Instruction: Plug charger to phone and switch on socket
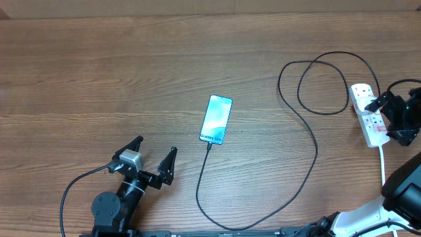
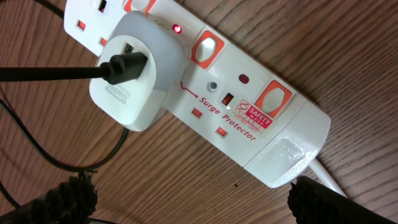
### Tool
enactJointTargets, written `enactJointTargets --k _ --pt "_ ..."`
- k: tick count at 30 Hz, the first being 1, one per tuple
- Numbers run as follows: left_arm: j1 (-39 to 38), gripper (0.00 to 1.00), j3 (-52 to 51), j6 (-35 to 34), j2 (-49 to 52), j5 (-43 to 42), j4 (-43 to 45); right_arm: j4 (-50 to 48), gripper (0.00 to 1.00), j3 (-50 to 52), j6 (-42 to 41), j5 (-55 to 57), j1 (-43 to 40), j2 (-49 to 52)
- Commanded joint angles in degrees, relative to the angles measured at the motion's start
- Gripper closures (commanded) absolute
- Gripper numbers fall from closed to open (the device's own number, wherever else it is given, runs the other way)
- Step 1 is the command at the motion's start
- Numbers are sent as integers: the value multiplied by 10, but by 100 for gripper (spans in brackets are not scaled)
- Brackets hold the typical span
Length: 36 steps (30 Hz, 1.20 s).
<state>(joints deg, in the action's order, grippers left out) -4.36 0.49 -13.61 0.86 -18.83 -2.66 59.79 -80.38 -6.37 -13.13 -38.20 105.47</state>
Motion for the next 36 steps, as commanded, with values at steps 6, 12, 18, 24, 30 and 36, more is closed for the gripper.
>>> enactJointTargets --k 6,12,18,24,30,36 --pt "4 0 -2 -3 -7 -1 0 -2 0 -10 3 -3 2 -9" --pt "4 0 -2 -3 -7 -1 0 -2 0 -10 3 -3 2 -9" --pt "4 0 -2 -3 -7 -1 0 -2 0 -10 3 -2 2 -9" --pt "4 0 -2 -3 -7 -1 0 -2 0 -10 3 -3 2 -9" --pt "4 0 -2 27 -7 49 0 -2 0 -10 3 -2 2 -9" --pt "4 0 -2 59 -6 193 -17 -2 0 -10 3 -3 2 -9"
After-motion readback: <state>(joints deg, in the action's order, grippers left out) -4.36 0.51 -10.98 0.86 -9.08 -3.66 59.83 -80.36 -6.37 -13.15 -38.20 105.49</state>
